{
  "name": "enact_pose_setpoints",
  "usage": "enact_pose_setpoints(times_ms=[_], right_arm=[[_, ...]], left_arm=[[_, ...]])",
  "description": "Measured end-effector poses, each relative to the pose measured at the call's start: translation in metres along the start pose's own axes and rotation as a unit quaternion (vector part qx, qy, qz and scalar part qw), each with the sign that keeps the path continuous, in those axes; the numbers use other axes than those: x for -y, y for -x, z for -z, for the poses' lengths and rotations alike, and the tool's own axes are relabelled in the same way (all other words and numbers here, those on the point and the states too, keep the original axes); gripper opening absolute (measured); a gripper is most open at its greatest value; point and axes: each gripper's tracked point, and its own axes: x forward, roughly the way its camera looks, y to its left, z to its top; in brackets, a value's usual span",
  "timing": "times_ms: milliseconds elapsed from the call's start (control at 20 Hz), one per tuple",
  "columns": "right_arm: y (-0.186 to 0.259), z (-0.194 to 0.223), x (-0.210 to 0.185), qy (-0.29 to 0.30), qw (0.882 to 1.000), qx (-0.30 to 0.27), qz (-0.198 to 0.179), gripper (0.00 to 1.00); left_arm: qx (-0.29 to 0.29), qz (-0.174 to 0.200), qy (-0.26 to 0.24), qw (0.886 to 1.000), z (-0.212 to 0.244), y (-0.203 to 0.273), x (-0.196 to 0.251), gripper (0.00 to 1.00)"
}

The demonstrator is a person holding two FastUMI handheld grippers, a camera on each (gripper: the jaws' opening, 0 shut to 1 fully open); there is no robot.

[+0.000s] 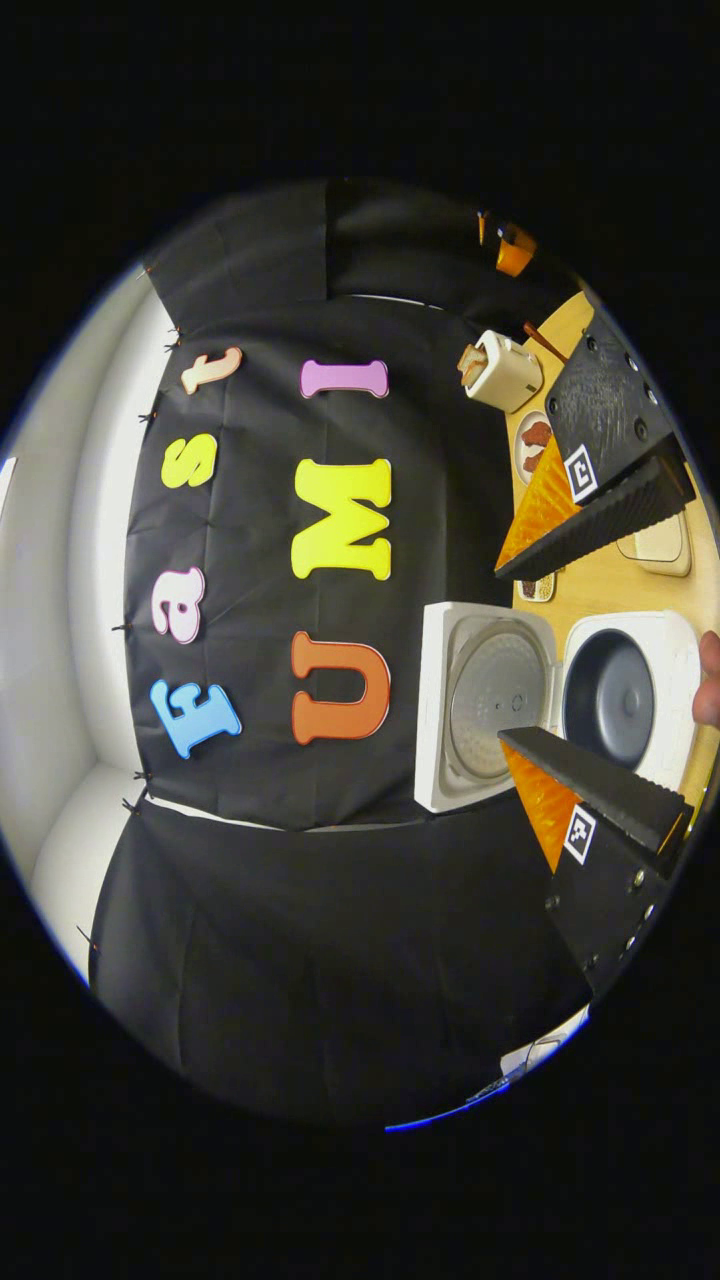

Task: Close the left gripper, press the button to open the rice cooker; take a wooden spoon from the chopstick holder with the right hand, scoop a spoonful of rice and pour it into the rice cooker, then put the wooden spoon back into the chopstick holder.

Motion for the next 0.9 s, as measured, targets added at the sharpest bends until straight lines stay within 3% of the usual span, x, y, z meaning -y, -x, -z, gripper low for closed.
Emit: enact_pose_setpoints(times_ms=[150, 450, 550, 700, 750, 800, 850, 900], right_arm=[[-0.033, 0.030, 0.007, 0.008, 1.000, -0.025, -0.017, 1.00], [-0.117, 0.098, 0.025, -0.054, 0.992, -0.105, -0.039, 1.00], [-0.147, 0.120, 0.028, -0.077, 0.987, -0.131, -0.043, 0.86], [-0.178, 0.140, 0.029, -0.101, 0.981, -0.158, -0.054, 0.78], [-0.185, 0.144, 0.029, -0.108, 0.979, -0.162, -0.057, 0.81], [-0.191, 0.146, 0.028, -0.113, 0.978, -0.164, -0.059, 0.70], [-0.197, 0.148, 0.026, -0.116, 0.978, -0.166, -0.059, 0.73], [-0.201, 0.148, 0.026, -0.117, 0.977, -0.166, -0.060, 0.61]], left_arm=[[-0.005, -0.003, -0.015, 1.000, 0.002, -0.006, 0.010, 0.95], [-0.029, -0.034, -0.012, 0.999, 0.005, -0.023, 0.017, 0.95], [-0.039, -0.050, -0.009, 0.998, 0.006, -0.028, 0.016, 0.95], [-0.065, -0.074, -0.010, 0.995, 0.018, -0.027, 0.017, 0.95], [-0.070, -0.079, -0.007, 0.994, 0.022, -0.026, 0.018, 0.95], [-0.074, -0.083, -0.006, 0.994, 0.024, -0.023, 0.020, 0.95], [-0.080, -0.085, -0.006, 0.993, 0.027, -0.021, 0.022, 0.95], [-0.084, -0.086, -0.009, 0.993, 0.029, -0.019, 0.022, 0.95]])
